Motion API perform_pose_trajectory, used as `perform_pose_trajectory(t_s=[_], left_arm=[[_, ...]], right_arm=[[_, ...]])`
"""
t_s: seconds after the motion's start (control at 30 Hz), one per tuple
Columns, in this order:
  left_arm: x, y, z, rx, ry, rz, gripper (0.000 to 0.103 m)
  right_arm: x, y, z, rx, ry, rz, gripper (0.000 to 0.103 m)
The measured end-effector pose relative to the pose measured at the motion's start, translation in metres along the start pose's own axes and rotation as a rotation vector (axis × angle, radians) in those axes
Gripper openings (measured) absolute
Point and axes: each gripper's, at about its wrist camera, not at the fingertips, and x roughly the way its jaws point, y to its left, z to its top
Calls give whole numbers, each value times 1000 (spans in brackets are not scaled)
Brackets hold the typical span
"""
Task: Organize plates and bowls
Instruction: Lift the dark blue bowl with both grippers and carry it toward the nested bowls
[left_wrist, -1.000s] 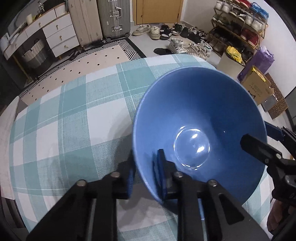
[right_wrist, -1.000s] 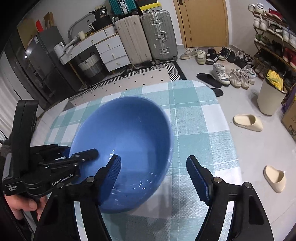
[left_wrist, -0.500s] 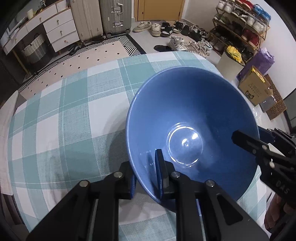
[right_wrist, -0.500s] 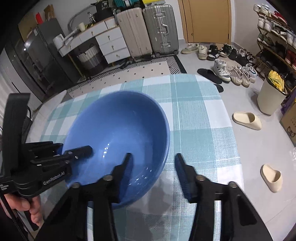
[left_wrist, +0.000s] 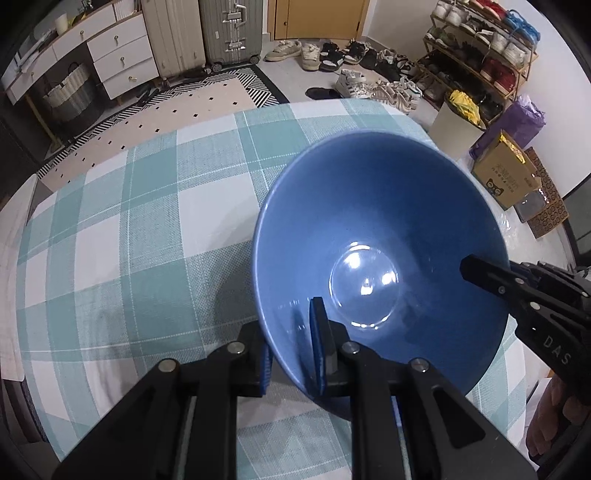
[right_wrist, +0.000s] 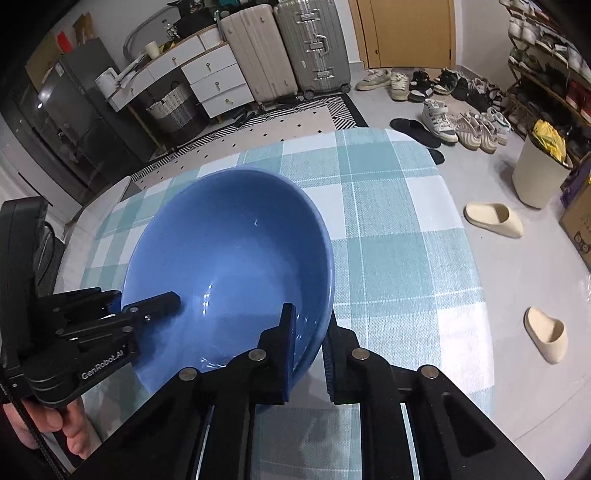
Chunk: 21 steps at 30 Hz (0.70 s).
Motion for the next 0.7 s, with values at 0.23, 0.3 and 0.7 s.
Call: perform_pose_trajectory(t_s=[0.23,0.3,0.7], left_arm=[[-10,-2,-11,5,-10,-1,16],[-12,-2,-15,1,-7,-6,16],[-40,-6,-47,0,-20,-27,16]], right_arm=[[-9,1,-7,27,6,10,13],[-13,4,-11,26,10,5,13],[-46,18,-38,11,-12,-8,12]])
